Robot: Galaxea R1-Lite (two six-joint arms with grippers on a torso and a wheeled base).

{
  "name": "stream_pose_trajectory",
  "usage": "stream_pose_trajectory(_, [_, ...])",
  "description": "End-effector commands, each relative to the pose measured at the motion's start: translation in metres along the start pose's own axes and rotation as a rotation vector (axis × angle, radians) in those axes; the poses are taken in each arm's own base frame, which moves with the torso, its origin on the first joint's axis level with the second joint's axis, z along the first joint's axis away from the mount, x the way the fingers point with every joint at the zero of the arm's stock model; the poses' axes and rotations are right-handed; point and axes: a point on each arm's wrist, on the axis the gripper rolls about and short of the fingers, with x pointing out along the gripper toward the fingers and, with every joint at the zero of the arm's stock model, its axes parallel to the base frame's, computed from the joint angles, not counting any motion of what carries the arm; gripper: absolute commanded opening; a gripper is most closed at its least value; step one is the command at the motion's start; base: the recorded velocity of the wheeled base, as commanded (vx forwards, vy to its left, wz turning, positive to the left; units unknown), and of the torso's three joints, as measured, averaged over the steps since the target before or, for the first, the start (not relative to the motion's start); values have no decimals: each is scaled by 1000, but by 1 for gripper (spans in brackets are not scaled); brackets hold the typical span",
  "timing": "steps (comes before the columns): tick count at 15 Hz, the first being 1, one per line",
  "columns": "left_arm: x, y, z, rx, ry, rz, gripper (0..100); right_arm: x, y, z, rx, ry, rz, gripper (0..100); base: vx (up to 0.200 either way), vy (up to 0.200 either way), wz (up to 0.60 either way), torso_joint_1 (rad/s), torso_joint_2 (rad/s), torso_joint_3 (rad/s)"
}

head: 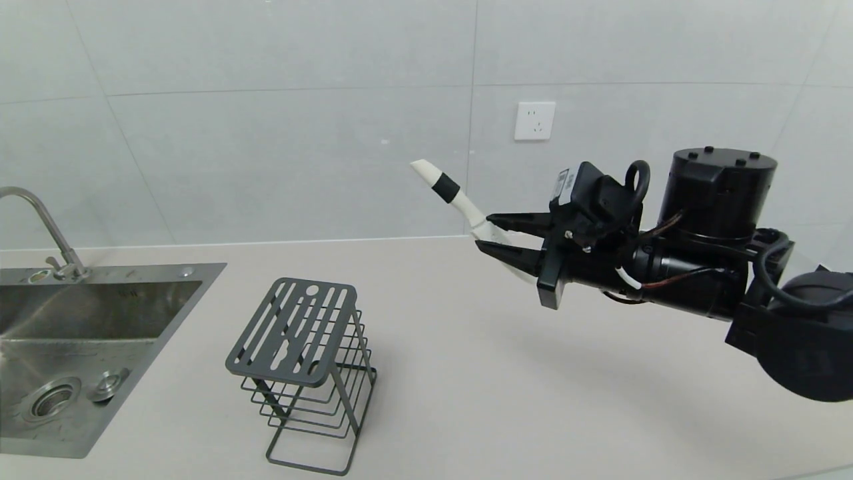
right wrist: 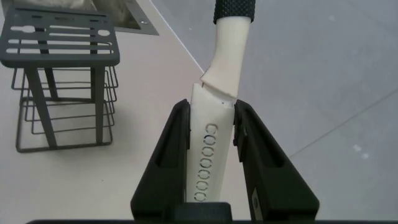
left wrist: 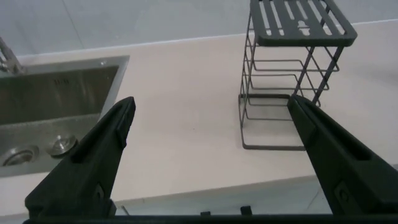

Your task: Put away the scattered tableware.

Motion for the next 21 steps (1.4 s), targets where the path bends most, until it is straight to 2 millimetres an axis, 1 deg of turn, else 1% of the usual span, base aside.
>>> stream_pose_trajectory(1, [-4, 1, 30, 12, -269, 3, 100, -7, 7, -2, -2, 0, 9, 0, 0, 0, 0, 0, 0, 0])
stream_pose_trajectory(3, [-5, 0, 37, -39, -288, -70, 100, -13, 18, -2, 1, 5, 35, 0, 0, 0, 0, 0, 0, 0])
stream_pose_trajectory(4, [-6, 0, 41, -125, -272, -112, 100, -19, 24, -1, -1, -1, 40, 0, 0, 0, 0, 0, 0, 0])
stream_pose_trajectory(6, [-5, 0, 56, -159, -223, -179, 100, -28, 27, 0, -1, -1, 40, 0, 0, 0, 0, 0, 0, 0])
stream_pose_trajectory(8, [3, 2, 71, -168, -172, -276, 100, -35, 30, 3, -10, -13, 35, 0, 0, 0, 0, 0, 0, 0])
stream_pose_trajectory(10, [16, 3, 86, -176, -118, -361, 100, -35, 31, 5, -13, -20, 39, 0, 0, 0, 0, 0, 0, 0])
stream_pose_trajectory(13, [47, 1, 101, -156, -52, -481, 100, -34, 35, 7, -17, -32, 50, 0, 0, 0, 0, 0, 0, 0])
stream_pose_trajectory(15, [76, -5, 110, -165, -24, -576, 100, -34, 35, 8, -19, -37, 49, 0, 0, 0, 0, 0, 0, 0])
stream_pose_trajectory(19, [128, -17, 112, -186, 66, -603, 100, -33, 35, 9, -23, -49, 45, 0, 0, 0, 0, 0, 0, 0])
stream_pose_trajectory(21, [143, -22, 115, -212, 97, -634, 100, -33, 34, 11, -27, -60, 38, 0, 0, 0, 0, 0, 0, 0])
